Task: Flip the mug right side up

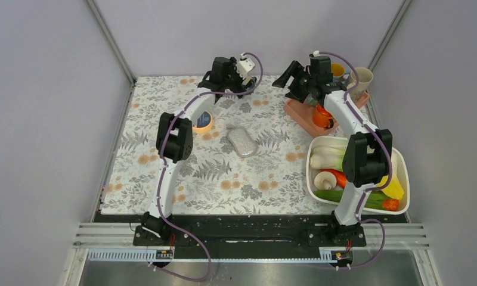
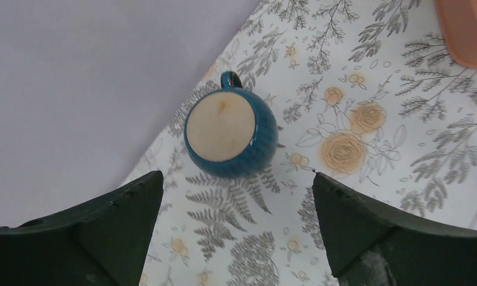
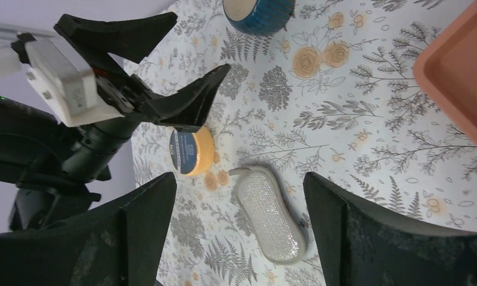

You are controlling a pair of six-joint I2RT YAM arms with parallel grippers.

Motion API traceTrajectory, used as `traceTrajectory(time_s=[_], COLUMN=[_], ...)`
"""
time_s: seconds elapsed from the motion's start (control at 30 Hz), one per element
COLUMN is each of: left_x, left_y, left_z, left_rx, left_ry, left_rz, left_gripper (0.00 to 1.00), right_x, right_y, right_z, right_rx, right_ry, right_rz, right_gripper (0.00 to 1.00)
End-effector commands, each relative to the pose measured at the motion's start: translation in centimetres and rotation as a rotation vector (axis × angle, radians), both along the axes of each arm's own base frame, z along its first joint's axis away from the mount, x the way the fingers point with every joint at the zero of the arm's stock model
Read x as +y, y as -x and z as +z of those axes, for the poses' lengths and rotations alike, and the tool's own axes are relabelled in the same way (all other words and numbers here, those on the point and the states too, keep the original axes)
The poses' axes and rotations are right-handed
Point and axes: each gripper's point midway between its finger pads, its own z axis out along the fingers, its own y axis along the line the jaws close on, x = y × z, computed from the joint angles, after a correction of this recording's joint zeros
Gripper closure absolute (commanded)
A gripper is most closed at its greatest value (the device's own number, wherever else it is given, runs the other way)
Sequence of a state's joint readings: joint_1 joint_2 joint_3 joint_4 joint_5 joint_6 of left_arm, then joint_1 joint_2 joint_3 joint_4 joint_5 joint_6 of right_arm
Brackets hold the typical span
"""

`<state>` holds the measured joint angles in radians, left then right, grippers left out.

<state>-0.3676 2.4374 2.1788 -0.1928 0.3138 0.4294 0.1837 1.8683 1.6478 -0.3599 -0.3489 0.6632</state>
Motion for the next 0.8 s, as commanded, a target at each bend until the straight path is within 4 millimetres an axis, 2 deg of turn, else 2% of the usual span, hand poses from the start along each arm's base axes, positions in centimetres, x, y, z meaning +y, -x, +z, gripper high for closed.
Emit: traceTrajectory(time_s=[0.0, 0.07, 0.1, 0.17, 0.3, 0.43, 0.5, 0.57, 0.67, 0.77], left_x=[-2.2, -3.0, -3.3, -4.0, -4.5, -4.2, -3.8, -3.6, -3.4, -3.0], left_y=[-3.1, -3.7, -4.2, -5.0, -4.8, -4.4, -4.3, -3.4, -0.9, 0.4], left_z=[4.4, 3.5, 2.3, 1.9, -0.6, -2.7, -3.5, -4.8, -7.3, -8.6], left_rx=[-0.363, -0.435, -0.464, -0.521, -0.480, -0.445, -0.416, -0.362, -0.278, -0.229], left_ry=[-0.115, -0.193, -0.240, -0.281, -0.318, -0.371, -0.395, -0.427, -0.484, -0.525], left_rz=[-0.114, -0.162, -0.175, -0.180, -0.243, -0.269, -0.270, -0.316, -0.422, -0.472], left_gripper=[0.01, 0.01, 0.01, 0.01, 0.01, 0.01, 0.06, 0.12, 0.17, 0.23], right_x=[2.5, 2.4, 2.2, 1.9, 1.0, 0.4, 0.2, 0.3, 0.2, 0.0], right_y=[-0.4, 0.1, 0.4, 1.0, 2.0, 2.5, 2.5, 2.5, 2.4, 2.5], right_z=[5.1, 4.9, 4.8, 4.2, 3.3, 3.3, 3.6, 3.9, 4.0, 4.2], right_rx=[-0.139, -0.136, -0.133, -0.124, -0.107, -0.114, -0.120, -0.125, -0.124, -0.130], right_ry=[-0.135, -0.114, -0.105, -0.077, -0.022, 0.015, 0.025, 0.032, 0.040, 0.052], right_rz=[0.003, 0.007, 0.007, 0.007, -0.002, -0.010, -0.010, -0.003, -0.002, -0.003], right_gripper=[0.13, 0.13, 0.13, 0.13, 0.13, 0.13, 0.13, 0.13, 0.13, 0.13])
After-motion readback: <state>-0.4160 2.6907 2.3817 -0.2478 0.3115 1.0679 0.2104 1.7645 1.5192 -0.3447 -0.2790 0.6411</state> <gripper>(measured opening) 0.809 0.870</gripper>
